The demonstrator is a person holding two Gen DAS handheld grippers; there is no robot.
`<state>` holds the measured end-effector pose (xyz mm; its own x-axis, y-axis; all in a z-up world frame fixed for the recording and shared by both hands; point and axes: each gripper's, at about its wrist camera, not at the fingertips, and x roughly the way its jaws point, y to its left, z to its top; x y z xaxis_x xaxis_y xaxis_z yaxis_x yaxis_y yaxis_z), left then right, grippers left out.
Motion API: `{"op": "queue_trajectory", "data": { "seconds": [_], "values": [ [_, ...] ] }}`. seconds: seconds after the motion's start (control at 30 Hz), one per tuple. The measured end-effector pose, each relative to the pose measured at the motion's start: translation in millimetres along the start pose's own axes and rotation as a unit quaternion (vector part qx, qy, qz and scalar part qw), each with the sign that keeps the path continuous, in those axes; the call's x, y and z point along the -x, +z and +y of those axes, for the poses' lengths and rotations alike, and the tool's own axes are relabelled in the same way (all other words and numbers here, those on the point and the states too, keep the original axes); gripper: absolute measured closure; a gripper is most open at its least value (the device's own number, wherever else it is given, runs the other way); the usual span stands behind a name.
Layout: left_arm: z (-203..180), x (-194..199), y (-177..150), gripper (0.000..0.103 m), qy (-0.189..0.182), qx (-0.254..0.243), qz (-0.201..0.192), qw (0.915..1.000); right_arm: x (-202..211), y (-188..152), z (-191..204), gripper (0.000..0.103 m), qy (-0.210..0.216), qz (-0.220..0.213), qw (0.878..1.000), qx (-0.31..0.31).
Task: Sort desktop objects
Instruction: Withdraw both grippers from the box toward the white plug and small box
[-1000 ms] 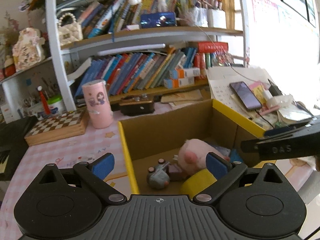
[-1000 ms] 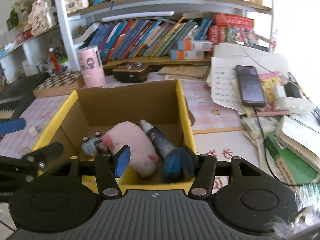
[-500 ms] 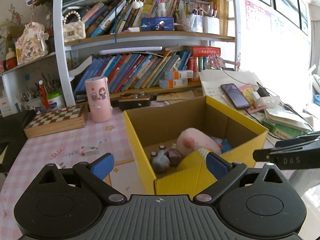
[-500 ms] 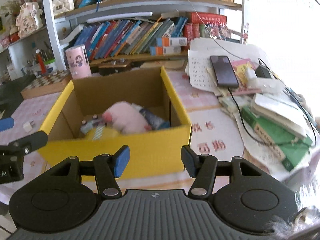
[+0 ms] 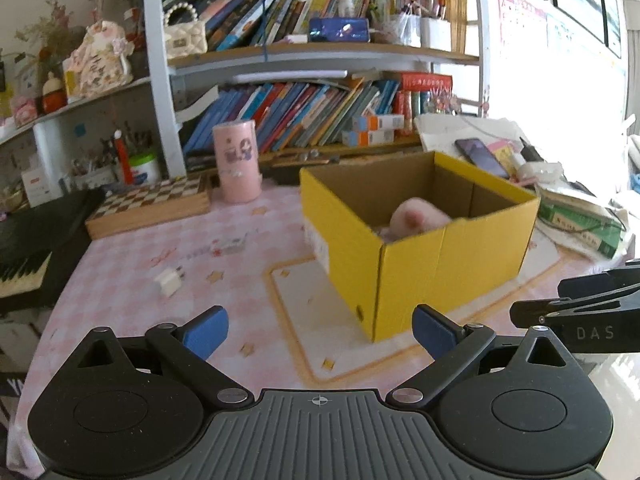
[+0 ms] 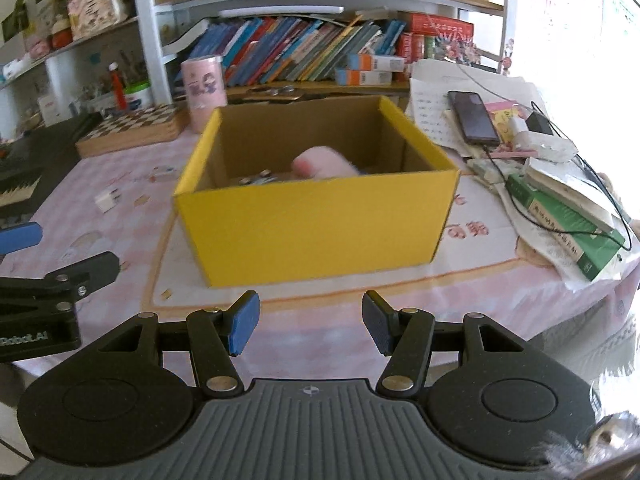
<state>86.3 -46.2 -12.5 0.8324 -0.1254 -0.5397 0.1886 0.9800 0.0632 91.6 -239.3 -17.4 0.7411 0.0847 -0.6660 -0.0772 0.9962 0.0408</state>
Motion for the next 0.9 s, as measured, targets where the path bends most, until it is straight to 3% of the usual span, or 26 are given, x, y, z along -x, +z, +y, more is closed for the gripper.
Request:
{"op": "queue_trajectory", "data": {
  "seconds": [0.43,0.9],
  "values": [
    [37,39,-41,0.003,0.013,-0.007,0.031,0.9994,19,-42,62,0.049,0.032,0.029,0.999,0.008],
    [87,67,-56,0.003,0.069,0.017,0.022,0.9972,15,-39,129,0.049,0.086,0.02,0.994,0.062]
  ]
}}
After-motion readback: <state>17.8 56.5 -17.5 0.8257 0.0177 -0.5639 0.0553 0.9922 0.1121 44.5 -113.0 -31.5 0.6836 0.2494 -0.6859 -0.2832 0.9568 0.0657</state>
